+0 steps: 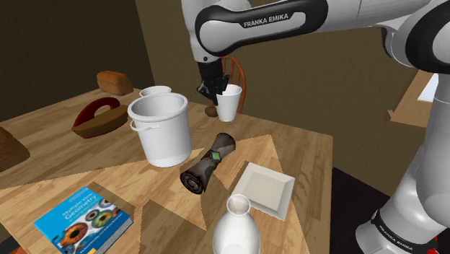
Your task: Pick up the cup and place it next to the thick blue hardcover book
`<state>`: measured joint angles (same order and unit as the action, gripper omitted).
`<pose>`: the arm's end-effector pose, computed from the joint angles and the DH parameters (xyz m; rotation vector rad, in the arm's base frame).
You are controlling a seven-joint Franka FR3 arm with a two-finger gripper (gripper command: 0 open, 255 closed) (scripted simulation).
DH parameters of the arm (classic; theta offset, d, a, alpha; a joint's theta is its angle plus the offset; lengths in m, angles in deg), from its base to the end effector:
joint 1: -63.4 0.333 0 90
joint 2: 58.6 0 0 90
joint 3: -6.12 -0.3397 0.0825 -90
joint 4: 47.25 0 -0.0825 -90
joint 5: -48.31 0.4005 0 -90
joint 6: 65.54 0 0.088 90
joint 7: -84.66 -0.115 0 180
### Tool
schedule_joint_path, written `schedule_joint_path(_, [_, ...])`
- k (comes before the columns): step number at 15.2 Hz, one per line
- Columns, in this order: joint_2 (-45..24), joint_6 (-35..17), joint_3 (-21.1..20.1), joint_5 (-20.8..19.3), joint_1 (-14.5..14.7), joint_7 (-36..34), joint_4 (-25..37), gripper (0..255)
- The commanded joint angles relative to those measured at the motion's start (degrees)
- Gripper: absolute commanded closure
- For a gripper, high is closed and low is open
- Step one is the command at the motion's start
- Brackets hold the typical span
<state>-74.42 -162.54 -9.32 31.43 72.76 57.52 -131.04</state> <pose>0.6223 0.2306 0.5409 2.9278 -0.0118 0.0943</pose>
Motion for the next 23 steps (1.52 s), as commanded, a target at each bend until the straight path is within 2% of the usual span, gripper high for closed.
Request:
schedule_joint_path(1, [-0.57,0.18,-0.8,-0.3,1.61,-2.53,0.13,255])
schedule_joint_path(7, [-3.27,0.93,-3.14,-1.34,6.83,-10.04,1.64,255])
schedule_joint_path(13, [-8.08,2.68,-5.02,-2.86,12.73,-17.21,6.23,255])
schedule_joint_path(18, [-13.8,5.13,-5.99,-4.47,18.38,-22.59,12.88,255])
schedule_joint_path(23, [-21.55,9.0,-6.26,-6.34,25.04,-26.98,23.36,255])
